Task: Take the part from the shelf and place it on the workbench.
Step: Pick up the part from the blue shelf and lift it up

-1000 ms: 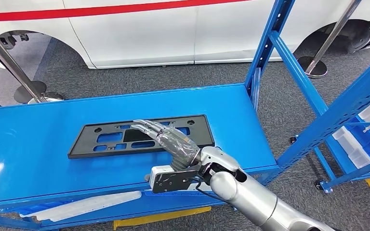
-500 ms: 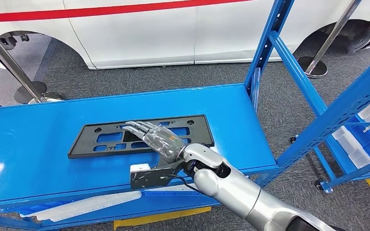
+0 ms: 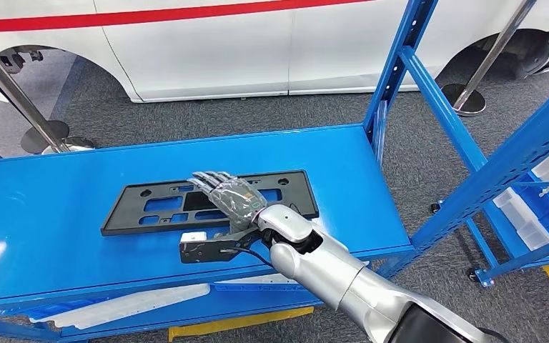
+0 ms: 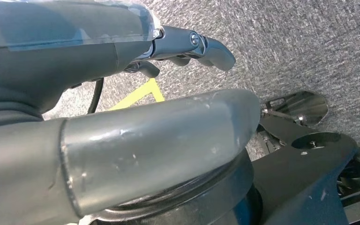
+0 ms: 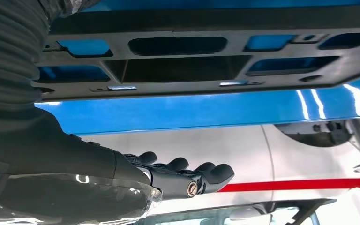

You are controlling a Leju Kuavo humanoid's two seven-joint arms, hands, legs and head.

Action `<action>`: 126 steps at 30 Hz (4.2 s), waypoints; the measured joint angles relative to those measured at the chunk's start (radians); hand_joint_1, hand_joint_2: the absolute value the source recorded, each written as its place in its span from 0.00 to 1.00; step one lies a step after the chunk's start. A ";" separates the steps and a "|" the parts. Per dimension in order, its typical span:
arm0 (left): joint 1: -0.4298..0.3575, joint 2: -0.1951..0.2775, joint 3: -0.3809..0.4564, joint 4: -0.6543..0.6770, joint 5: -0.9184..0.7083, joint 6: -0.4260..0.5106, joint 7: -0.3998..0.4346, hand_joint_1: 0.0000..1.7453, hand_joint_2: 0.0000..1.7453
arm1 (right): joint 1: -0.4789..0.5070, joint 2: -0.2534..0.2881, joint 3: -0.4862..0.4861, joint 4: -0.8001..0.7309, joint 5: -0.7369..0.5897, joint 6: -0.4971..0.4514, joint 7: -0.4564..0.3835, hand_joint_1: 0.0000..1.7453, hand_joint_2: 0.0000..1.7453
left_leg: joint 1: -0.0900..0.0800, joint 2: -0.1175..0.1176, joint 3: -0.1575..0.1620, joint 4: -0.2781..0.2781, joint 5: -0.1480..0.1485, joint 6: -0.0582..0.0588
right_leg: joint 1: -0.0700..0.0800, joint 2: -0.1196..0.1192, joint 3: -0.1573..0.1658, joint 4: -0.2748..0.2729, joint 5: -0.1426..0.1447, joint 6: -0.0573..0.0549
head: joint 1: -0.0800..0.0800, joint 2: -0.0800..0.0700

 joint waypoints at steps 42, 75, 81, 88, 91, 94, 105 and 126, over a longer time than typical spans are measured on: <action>-0.006 0.000 0.024 0.000 -0.028 -0.011 0.004 0.00 0.00 | -0.006 0.009 -0.082 0.308 0.219 -0.199 0.071 0.00 1.00 | 0.000 0.001 0.001 0.000 0.000 0.000 | 0.000 0.001 0.000 0.000 0.000 0.001 | 0.000 0.000; -0.006 0.000 0.028 0.000 -0.027 -0.011 0.008 0.00 0.00 | 0.020 0.005 -0.103 0.316 0.180 -0.210 0.052 1.00 1.00 | 0.000 0.001 0.002 0.000 0.000 0.000 | 0.000 0.001 0.002 0.000 0.000 0.001 | 0.000 0.000; -0.006 0.000 0.028 0.000 -0.027 -0.011 0.008 0.00 0.00 | 0.017 0.002 -0.107 0.310 0.181 -0.215 0.050 1.00 1.00 | 0.000 0.002 0.004 0.000 0.000 0.000 | 0.000 0.001 0.004 -0.001 0.000 0.001 | 0.000 0.000; -0.006 0.000 0.028 0.000 -0.027 -0.011 0.008 0.00 0.00 | 0.015 -0.003 -0.108 0.303 0.187 -0.203 0.051 1.00 1.00 | 0.000 0.002 0.007 0.000 0.000 0.000 | 0.000 0.001 0.007 -0.002 0.000 0.001 | 0.000 0.000; -0.006 0.000 0.028 0.000 -0.028 -0.010 0.007 0.00 0.50 | 0.018 -0.006 -0.111 0.295 0.196 -0.198 0.052 1.00 1.00 | 0.000 0.002 0.008 0.000 0.000 0.000 | 0.000 0.001 0.008 -0.002 0.001 0.001 | 0.000 0.000; -0.006 0.000 0.031 0.000 -0.029 0.003 -0.001 0.00 1.00 | 0.022 -0.008 -0.117 0.286 0.204 -0.195 0.053 1.00 1.00 | 0.000 0.002 0.008 0.000 0.000 0.000 | 0.000 0.001 0.008 -0.002 0.001 0.001 | 0.000 0.000; -0.007 0.000 0.054 0.000 -0.017 0.018 -0.014 0.00 1.00 | 0.031 -0.013 -0.132 0.268 0.213 -0.189 0.054 1.00 1.00 | 0.000 0.002 0.008 0.000 0.000 0.000 | 0.000 0.001 0.009 -0.003 0.001 0.001 | 0.000 0.000; -0.006 0.000 0.076 0.000 -0.040 0.037 0.018 0.00 1.00 | 0.127 -0.050 -0.185 0.135 0.402 -0.365 0.073 1.00 1.00 | 0.000 0.002 0.005 0.000 -0.001 0.001 | 0.000 0.001 0.005 -0.003 0.001 0.001 | 0.000 0.000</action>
